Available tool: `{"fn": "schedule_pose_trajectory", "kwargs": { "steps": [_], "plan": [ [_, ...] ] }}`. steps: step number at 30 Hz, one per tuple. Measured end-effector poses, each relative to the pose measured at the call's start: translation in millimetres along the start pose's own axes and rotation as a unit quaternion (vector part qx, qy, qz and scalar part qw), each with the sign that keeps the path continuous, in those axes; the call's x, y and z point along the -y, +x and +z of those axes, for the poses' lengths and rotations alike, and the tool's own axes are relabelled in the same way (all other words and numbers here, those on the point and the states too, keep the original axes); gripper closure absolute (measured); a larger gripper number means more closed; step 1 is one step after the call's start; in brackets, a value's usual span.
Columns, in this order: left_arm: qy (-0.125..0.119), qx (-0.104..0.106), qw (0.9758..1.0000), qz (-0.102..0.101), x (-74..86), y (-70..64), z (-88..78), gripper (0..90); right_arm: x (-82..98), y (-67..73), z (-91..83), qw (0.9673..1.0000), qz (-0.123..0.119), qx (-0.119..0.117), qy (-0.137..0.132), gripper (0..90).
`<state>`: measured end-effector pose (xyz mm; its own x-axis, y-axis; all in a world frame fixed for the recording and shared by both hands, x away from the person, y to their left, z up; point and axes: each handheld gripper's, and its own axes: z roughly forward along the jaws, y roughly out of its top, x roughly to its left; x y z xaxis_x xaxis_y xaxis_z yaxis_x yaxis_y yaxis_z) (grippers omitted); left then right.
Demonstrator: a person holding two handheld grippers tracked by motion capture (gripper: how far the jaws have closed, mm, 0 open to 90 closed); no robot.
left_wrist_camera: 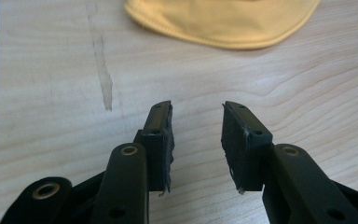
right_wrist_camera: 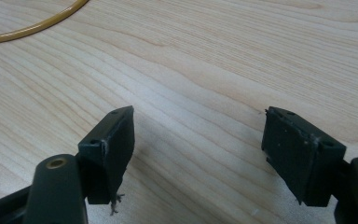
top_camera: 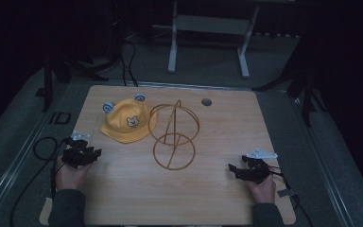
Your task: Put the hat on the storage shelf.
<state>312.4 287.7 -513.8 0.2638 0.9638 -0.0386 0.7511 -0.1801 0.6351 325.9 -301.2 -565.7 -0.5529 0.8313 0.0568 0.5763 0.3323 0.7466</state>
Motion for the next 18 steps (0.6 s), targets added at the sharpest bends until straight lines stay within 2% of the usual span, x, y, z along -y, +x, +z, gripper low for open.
{"fn": "schedule_pose_trajectory", "kwargs": {
  "steps": [5,12,18],
  "plan": [
    [0.0,-0.013,0.9996,0.025,-8.9,1.8,-9.8,62.7,-0.1,0.0,0.1,1.0,0.0,0.0,0.0,25.3],
    [-0.006,-0.019,0.9992,0.034,-20.6,7.5,-22.6,62.3,-0.1,0.0,0.1,1.0,0.0,0.0,0.0,25.3],
    [-0.005,-0.01,0.9994,0.034,-27.0,10.0,-28.3,62.6,-0.1,0.1,0.1,1.0,0.0,0.0,0.0,25.3]
  ]
}}
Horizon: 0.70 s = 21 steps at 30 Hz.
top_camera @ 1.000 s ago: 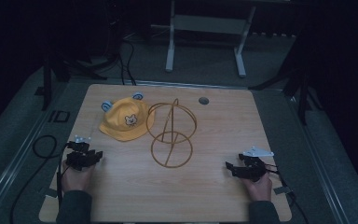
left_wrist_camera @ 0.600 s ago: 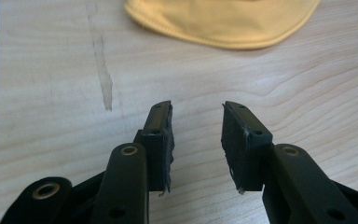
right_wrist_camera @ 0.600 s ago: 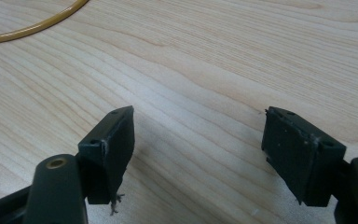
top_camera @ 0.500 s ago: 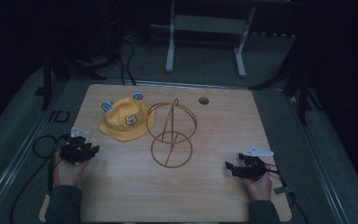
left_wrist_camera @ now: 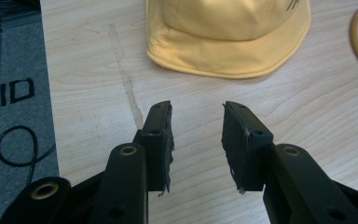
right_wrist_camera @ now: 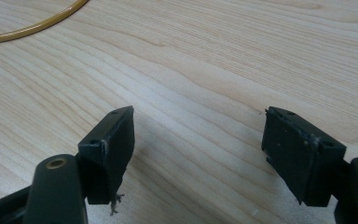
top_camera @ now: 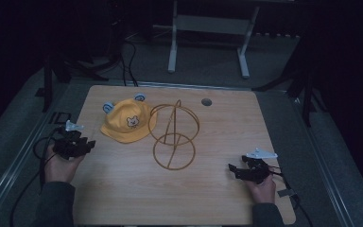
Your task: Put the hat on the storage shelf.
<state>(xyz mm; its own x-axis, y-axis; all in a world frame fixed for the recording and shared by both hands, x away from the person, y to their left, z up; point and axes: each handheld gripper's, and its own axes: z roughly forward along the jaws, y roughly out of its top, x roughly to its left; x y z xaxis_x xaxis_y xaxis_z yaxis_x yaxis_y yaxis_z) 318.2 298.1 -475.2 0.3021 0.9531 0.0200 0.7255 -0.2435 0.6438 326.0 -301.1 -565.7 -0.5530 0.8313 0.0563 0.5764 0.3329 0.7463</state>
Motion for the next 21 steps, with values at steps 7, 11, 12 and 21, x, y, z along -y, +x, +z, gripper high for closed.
{"fn": "schedule_pose_trajectory", "kwargs": {
  "steps": [7,11,12,21],
  "plan": [
    [0.001,0.017,0.9998,0.006,-4.4,0.0,-2.9,62.6,0.0,0.0,0.0,1.0,0.0,0.0,0.0,25.3],
    [0.007,0.017,0.9998,0.004,-9.7,0.1,-4.6,64.2,0.0,0.0,0.0,1.0,0.0,0.0,0.0,25.3],
    [0.007,0.017,0.9998,0.005,-11.1,0.3,-5.0,64.3,0.0,-0.1,0.0,1.0,0.0,0.0,0.0,25.3],
    [0.012,0.023,0.9994,0.023,-21.9,1.2,-9.1,63.7,0.0,-0.1,0.0,1.0,0.0,0.0,0.0,25.2]
  ]
}}
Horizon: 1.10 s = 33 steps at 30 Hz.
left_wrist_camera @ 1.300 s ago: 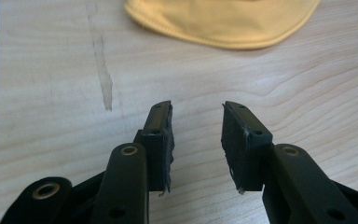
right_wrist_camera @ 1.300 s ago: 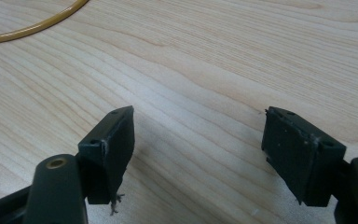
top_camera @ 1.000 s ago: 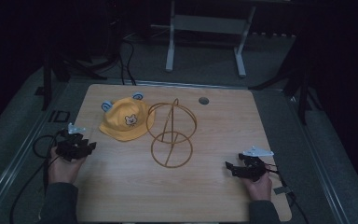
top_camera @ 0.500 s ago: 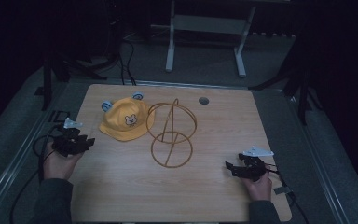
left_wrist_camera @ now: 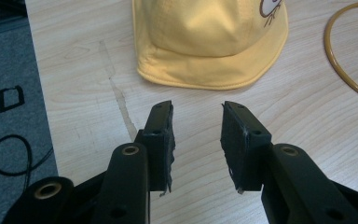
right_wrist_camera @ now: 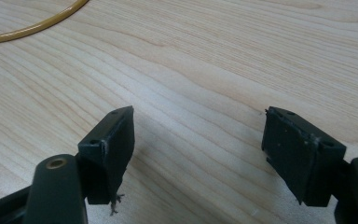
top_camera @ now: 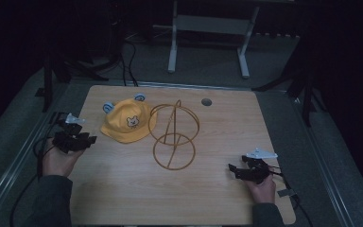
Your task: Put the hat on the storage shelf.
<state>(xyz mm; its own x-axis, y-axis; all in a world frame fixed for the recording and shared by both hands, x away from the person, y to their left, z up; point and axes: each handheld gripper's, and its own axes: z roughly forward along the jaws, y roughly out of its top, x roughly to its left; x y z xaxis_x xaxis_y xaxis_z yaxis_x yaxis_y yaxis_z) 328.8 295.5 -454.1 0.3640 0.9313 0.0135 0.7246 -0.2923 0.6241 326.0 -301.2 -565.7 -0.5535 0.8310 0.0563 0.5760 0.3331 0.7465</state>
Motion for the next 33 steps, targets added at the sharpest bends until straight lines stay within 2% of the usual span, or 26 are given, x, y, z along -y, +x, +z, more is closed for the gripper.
{"fn": "schedule_pose_trajectory", "kwargs": {
  "steps": [8,20,33],
  "plan": [
    [-0.005,0.005,1.0,0.001,-7.0,2.1,-3.8,63.0,0.0,0.1,0.0,1.0,0.0,0.0,0.0,25.3],
    [-0.007,0.006,0.9997,0.022,-21.2,2.0,-10.1,62.5,0.0,0.0,0.0,1.0,0.0,0.0,0.0,25.3],
    [-0.006,0.03,0.999,0.033,-32.1,7.9,-8.7,62.1,0.0,0.0,0.0,1.0,0.0,0.0,0.0,25.1]
  ]
}}
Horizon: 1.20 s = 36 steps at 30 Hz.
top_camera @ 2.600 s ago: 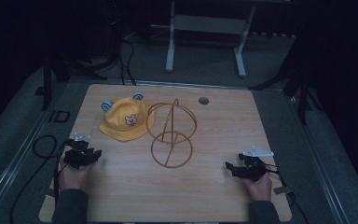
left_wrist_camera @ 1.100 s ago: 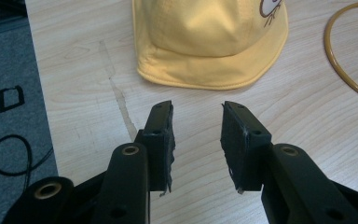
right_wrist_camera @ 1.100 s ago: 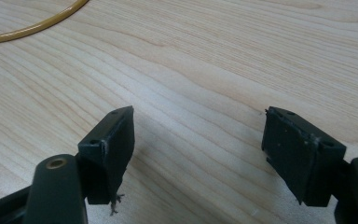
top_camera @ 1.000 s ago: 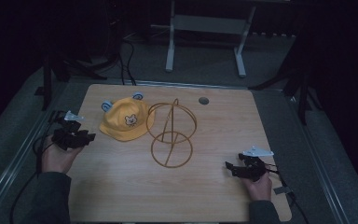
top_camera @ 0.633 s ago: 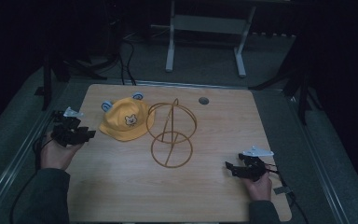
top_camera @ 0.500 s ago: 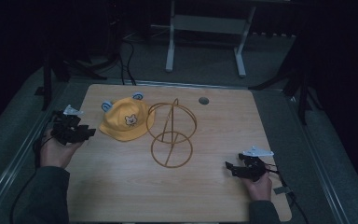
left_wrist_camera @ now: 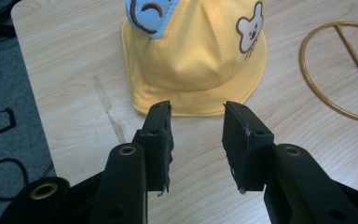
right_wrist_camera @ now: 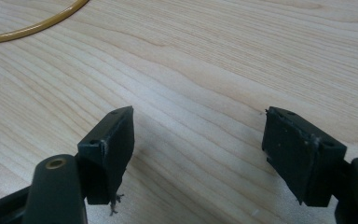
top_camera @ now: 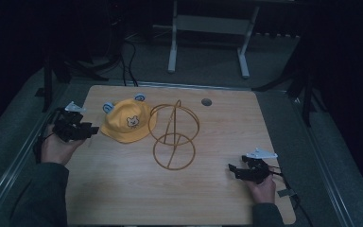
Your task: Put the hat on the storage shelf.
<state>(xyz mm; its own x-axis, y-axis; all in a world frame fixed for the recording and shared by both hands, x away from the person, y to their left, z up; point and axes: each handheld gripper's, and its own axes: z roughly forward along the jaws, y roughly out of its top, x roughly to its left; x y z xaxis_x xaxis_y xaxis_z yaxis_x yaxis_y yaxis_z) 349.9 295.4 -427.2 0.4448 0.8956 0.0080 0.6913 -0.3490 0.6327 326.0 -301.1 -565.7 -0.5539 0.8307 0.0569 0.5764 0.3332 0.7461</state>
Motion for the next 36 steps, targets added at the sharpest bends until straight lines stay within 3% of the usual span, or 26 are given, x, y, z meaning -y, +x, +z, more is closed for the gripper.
{"fn": "schedule_pose_trajectory", "kwargs": {
  "steps": [10,36],
  "plan": [
    [0.003,0.012,0.9999,0.009,-6.3,4.3,1.0,61.1,0.0,0.0,0.0,1.0,0.0,0.0,0.0,25.1],
    [0.007,0.01,0.9997,0.022,-28.5,13.5,-4.7,60.0,0.0,0.0,0.0,1.0,0.0,0.0,0.0,25.0]
  ]
}}
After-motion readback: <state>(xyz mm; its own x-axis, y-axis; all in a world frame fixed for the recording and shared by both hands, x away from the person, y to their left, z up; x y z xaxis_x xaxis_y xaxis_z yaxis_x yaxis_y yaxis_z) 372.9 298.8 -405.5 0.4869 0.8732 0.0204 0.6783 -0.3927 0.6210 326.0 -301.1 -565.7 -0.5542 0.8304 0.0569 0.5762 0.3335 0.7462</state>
